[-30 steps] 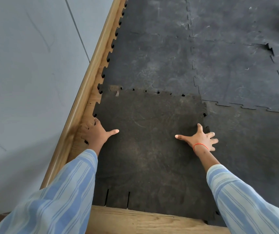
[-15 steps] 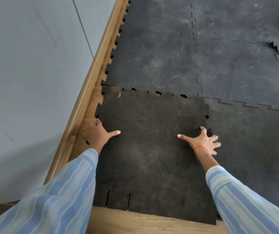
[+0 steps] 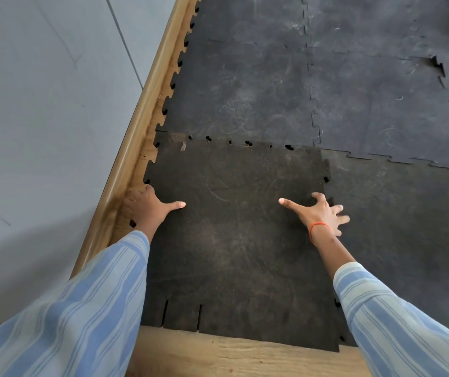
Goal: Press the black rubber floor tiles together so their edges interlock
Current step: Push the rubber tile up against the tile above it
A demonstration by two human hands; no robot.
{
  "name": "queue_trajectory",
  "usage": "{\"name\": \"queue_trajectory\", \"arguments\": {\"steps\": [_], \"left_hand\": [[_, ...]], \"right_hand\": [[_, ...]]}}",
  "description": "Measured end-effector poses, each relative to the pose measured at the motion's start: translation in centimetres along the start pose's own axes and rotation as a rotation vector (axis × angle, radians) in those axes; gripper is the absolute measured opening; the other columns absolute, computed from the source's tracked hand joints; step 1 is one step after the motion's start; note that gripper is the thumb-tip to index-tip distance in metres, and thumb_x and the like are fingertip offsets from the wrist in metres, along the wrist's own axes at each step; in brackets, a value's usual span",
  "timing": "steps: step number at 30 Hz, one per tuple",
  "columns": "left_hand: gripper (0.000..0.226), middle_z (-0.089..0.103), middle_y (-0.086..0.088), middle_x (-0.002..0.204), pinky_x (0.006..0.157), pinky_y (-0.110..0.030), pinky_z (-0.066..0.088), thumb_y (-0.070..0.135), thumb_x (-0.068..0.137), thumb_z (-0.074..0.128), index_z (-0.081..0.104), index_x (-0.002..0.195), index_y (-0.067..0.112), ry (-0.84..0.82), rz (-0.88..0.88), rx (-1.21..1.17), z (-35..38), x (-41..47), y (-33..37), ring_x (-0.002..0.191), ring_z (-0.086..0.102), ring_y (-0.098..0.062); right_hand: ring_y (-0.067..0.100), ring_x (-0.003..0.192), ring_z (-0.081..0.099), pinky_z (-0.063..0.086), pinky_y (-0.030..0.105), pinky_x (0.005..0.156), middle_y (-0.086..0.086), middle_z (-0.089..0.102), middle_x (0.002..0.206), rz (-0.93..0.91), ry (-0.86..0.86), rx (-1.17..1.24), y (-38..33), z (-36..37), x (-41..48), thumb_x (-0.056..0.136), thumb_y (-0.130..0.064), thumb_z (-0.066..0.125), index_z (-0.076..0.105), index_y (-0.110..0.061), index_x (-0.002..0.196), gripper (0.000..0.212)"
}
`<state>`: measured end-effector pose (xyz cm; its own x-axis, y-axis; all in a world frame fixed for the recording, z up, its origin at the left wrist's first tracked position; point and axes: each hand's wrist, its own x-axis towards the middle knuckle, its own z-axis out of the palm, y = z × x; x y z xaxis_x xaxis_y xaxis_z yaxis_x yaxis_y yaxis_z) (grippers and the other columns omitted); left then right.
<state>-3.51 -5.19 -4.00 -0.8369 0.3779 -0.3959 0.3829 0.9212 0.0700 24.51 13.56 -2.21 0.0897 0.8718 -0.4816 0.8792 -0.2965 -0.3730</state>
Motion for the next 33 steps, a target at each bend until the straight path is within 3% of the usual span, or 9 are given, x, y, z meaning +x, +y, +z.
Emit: {"name": "queue_trajectory", "arguments": {"steps": [6,10,13,16,19,22,27,33], "left_hand": [[0.111,0.047,-0.017,0.14,0.092,-0.04,0.048,0.085,0.062,0.054,0.038,0.145,0.014,0.01,0.01,0.104,0.0,1.1,-0.2,0.124,0.051,-0.036],[0.116,0.042,-0.017,0.147,0.1,-0.044,0.045,0.083,0.062,0.058,0.032,0.148,0.011,-0.052,0.005,0.095,-0.3,1.6,0.3,0.132,0.046,-0.037],[0.128,0.017,-0.021,0.159,0.111,-0.058,0.032,0.077,0.062,0.065,0.009,0.155,0.009,-0.109,-0.056,0.022,-0.4,1.0,2.0,0.144,0.023,-0.044],[0.131,-0.016,-0.015,0.162,0.112,-0.068,0.012,0.067,0.065,0.072,-0.011,0.155,0.018,-0.127,0.11,0.009,-0.3,0.8,5.4,0.147,-0.008,-0.046],[0.134,-0.03,-0.008,0.159,0.109,-0.072,0.005,0.063,0.064,0.076,-0.017,0.153,0.026,-0.304,0.165,-0.033,0.0,1.0,7.8,0.146,-0.02,-0.043],[0.135,-0.034,-0.006,0.157,0.11,-0.073,0.006,0.062,0.063,0.077,-0.018,0.153,0.029,-0.359,0.131,-0.044,0.6,1.2,7.7,0.145,-0.023,-0.042],[0.135,-0.033,-0.005,0.158,0.11,-0.073,0.007,0.061,0.063,0.078,-0.017,0.153,0.028,-0.361,0.14,-0.032,0.3,1.2,7.6,0.145,-0.022,-0.042],[0.135,-0.033,-0.005,0.158,0.109,-0.074,0.008,0.06,0.062,0.079,-0.017,0.153,0.029,-0.371,0.135,-0.029,0.0,1.8,8.0,0.145,-0.022,-0.043]], "right_hand": [[0.041,0.14,0.013,0.03,0.059,0.102,0.017,0.016,0.155,0.0,0.002,-0.016,0.1,0.5,-0.3,0.051,-0.078,0.073,0.044,-0.036,0.137,0.1],[0.043,0.141,0.012,0.028,0.058,0.104,0.018,0.013,0.157,-0.015,-0.007,-0.044,0.3,0.7,-0.3,0.054,-0.079,0.071,0.042,-0.036,0.139,0.1],[0.043,0.142,0.011,0.024,0.059,0.107,0.02,0.009,0.159,-0.046,-0.004,-0.139,0.7,1.2,-0.6,0.057,-0.081,0.067,0.035,-0.034,0.144,0.104],[0.042,0.146,-0.004,0.011,0.065,0.112,0.021,-0.004,0.16,-0.119,-0.005,-0.254,-0.1,2.0,-0.2,0.057,-0.083,0.063,0.015,-0.029,0.153,0.12],[0.041,0.147,-0.01,0.005,0.068,0.111,0.02,-0.007,0.161,-0.119,-0.042,-0.29,-1.4,2.2,0.9,0.053,-0.083,0.066,0.001,-0.023,0.155,0.135],[0.041,0.147,-0.001,0.014,0.066,0.11,0.017,0.002,0.161,-0.094,-0.019,-0.293,-1.8,2.2,1.4,0.053,-0.078,0.072,0.006,-0.022,0.155,0.134],[0.04,0.139,0.017,0.029,0.062,0.101,0.01,0.029,0.151,-0.082,0.023,-0.213,-2.2,1.1,2.2,0.054,-0.073,0.076,0.03,-0.029,0.147,0.113],[0.038,0.138,0.018,0.031,0.06,0.1,0.007,0.028,0.152,-0.086,-0.004,-0.194,-2.0,0.7,2.9,0.055,-0.073,0.075,0.032,-0.032,0.146,0.108]]}}
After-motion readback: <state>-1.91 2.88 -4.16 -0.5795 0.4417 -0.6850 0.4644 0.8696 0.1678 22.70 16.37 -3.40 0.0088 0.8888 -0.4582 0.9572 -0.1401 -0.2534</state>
